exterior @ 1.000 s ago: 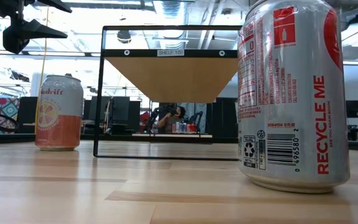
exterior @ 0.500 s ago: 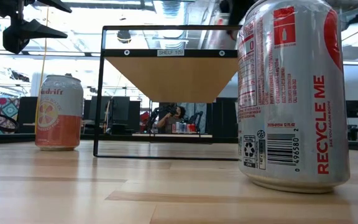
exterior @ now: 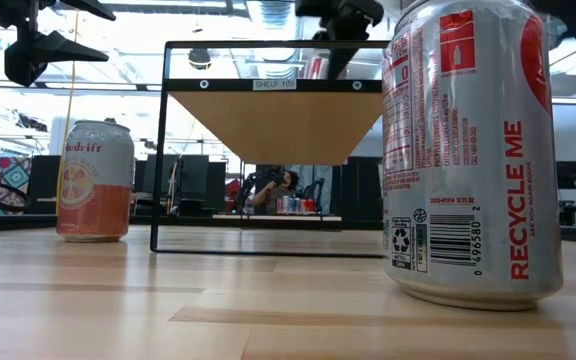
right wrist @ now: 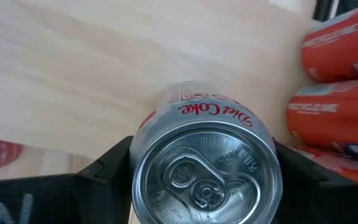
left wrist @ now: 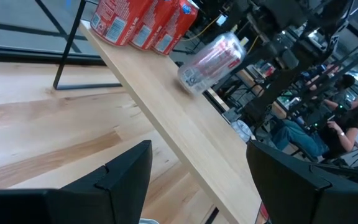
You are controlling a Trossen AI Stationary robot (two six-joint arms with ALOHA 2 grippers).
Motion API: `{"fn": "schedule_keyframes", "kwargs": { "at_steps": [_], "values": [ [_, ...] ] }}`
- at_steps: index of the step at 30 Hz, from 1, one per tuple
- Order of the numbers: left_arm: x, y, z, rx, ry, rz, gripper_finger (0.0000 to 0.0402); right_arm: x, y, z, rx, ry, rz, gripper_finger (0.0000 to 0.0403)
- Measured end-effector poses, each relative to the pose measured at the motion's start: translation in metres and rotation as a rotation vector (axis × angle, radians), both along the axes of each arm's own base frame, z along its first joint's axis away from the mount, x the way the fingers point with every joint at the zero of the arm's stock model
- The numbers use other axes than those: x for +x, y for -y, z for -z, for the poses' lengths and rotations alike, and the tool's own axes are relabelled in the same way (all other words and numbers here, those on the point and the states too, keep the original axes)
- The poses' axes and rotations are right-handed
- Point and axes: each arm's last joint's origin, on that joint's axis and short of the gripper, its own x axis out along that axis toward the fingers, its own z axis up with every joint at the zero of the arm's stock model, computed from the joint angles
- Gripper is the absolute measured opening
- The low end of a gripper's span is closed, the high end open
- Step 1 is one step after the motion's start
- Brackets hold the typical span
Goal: Place canned beverage on shelf
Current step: Put the top red-silver soda can on the shelf
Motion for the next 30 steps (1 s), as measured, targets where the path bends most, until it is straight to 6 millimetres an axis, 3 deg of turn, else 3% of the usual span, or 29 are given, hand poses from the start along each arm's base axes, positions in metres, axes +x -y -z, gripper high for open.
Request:
{"fn": "schedule_keyframes", "kwargs": {
  "at_steps": [6, 14, 30],
  "values": [
    [0.0000, 0.0000, 0.0000, 0.000, 0.000, -0.001, 0.0251, 0.0008, -0.0015, 0.0001, -0.008, -0.001, -0.010, 0.0263],
    [0.0000, 0.0000, 0.0000, 0.010, -0.004, 0.000, 0.0251, -0.0023, -0.0004, -0.0036, -0.007, 0.011, 0.013, 0.0304],
    [0.0000, -0.0001, 0.0000, 0.025, -0.012, 0.002, 0.0251, 0.0044, 0.0016, -0.0026, -0.021, 0.053, 0.015, 0.0311]
  ]
}}
